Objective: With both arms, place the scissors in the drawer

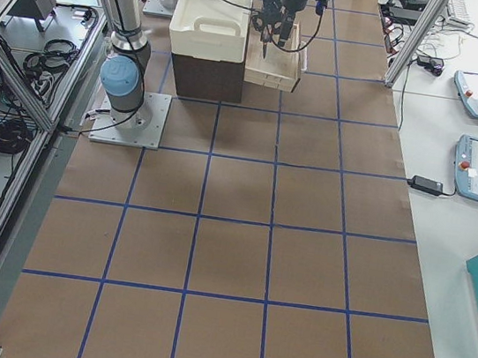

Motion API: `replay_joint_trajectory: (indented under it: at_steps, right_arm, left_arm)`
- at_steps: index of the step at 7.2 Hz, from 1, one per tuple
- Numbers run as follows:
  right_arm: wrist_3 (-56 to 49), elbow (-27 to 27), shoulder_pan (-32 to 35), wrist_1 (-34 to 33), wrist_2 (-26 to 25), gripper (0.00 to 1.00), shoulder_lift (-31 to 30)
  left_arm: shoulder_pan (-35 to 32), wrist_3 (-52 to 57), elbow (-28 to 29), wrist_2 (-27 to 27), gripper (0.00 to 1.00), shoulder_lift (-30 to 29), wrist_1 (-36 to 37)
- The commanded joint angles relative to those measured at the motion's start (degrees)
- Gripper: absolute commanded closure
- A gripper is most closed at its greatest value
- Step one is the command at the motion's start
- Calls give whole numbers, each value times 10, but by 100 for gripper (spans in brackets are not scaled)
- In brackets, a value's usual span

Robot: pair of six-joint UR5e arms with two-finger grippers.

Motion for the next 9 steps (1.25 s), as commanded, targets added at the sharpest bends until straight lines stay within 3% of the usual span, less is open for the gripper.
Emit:
replay_joint_trajectory:
  at_steps: [1,6,9]
  right_arm:
    - [0,0,1,-1,-1,0,1]
    - [-2,0,-1,-1,-1,0,1]
    - [-8,0,1,-63,4,0,9]
  left_arm:
    - [0,3,-3,-1,100,-6,2]
    - [10,29,2,-4,100,-4,22]
    - [12,30,0,-3,100,-14,24]
